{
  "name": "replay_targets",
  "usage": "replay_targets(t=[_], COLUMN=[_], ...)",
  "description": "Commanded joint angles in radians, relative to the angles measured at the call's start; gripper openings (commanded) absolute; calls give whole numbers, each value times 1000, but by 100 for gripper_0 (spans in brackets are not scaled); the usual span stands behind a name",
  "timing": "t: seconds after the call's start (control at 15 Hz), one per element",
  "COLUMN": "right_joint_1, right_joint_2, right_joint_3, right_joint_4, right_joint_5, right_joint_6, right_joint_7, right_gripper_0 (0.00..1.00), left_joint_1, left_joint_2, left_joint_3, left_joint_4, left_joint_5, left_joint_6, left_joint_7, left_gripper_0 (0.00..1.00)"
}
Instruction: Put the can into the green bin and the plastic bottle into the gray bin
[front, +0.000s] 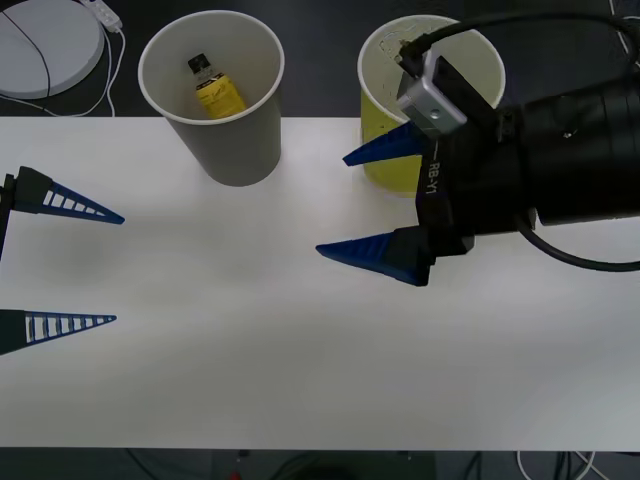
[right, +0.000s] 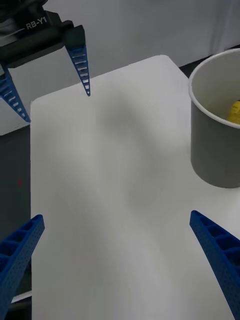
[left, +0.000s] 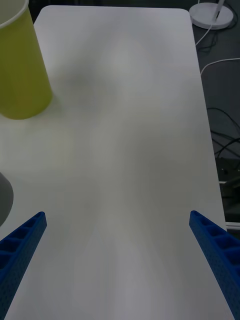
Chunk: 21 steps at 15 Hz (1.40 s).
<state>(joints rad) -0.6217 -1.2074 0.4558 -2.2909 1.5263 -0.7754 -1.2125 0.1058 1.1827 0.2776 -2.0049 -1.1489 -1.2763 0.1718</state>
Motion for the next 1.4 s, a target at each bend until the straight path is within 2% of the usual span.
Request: replay_targets(t=[0.07, 0.4, 0.87, 1.13, 1.4], right_joint_1=[66, 128, 365, 510, 589], right_joint_2=[-57, -139, -173, -124, -86], right_joint_3=[-2, -16, -216, -414, -513], right_joint_4=[11, 1, -59, -70, -32], right_joint_5=[-114, -204, -201, -195, -284], right_joint_6=[64, 107, 96, -47, -142], right_joint_7=[126, 251, 341, 410, 581], right_gripper_0=[100, 100, 100, 100, 100], left_joint_1=[0, 0, 0, 0, 0], left_joint_2=[0, 0, 0, 0, 0], left_joint_3=[0, 0, 0, 0, 0], left_joint_4=[0, 0, 0, 0, 0], left_joint_5=[0, 0, 0, 0, 0], left_joint_6=[0, 0, 0, 0, 0], left_joint_7=[0, 0, 0, 0, 0], left_gripper_0=[100, 100, 100, 100, 100])
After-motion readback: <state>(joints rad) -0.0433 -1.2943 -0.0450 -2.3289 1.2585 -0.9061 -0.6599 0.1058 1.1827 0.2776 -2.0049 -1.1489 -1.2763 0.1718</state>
